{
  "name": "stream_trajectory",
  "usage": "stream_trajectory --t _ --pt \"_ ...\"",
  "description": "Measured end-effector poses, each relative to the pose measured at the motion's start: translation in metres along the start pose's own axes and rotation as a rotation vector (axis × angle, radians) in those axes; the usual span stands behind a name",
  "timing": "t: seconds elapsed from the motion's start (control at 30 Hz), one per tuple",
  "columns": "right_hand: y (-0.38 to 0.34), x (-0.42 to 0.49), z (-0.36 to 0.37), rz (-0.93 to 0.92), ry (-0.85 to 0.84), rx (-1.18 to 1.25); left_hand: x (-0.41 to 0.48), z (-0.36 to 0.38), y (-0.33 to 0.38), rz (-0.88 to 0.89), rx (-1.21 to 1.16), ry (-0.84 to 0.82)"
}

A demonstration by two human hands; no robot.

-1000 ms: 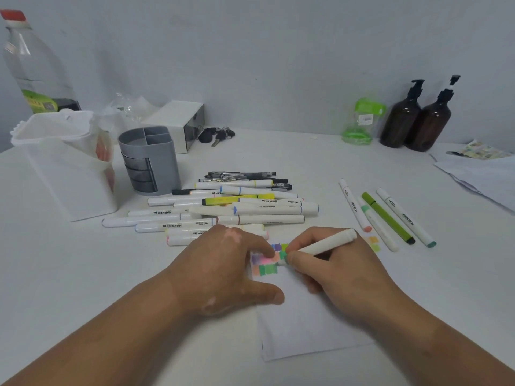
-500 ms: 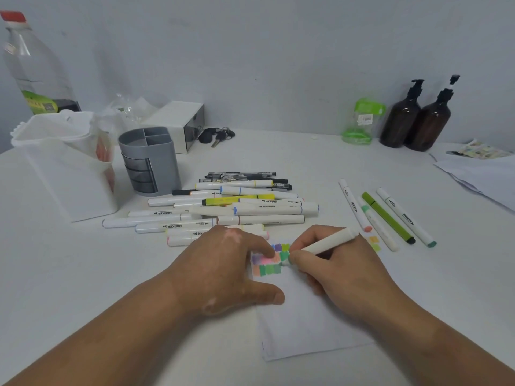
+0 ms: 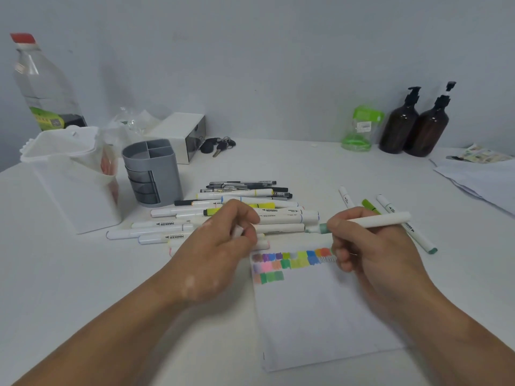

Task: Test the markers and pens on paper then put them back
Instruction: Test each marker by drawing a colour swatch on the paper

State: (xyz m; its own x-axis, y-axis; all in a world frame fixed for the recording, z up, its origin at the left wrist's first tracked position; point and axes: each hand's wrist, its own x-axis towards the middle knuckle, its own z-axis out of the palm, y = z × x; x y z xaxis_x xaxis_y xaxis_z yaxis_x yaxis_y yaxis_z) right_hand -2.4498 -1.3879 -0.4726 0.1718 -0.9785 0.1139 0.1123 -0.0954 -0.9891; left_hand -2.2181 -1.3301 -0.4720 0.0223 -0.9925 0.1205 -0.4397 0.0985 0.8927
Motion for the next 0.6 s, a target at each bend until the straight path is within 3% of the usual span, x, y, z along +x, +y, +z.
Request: stream_trajectory --t 0.23,0.6 --pt "-0.005 -0.001 0.001 0.01 -0.155 0.164 -0.002 0.006 -0.003 0.019 -0.184 -0.059" --pt "-0.005 -0.004 0.002 -0.066 -0.234 0.081 -0.003 0.012 0.006 0.045 -0.218 -0.047"
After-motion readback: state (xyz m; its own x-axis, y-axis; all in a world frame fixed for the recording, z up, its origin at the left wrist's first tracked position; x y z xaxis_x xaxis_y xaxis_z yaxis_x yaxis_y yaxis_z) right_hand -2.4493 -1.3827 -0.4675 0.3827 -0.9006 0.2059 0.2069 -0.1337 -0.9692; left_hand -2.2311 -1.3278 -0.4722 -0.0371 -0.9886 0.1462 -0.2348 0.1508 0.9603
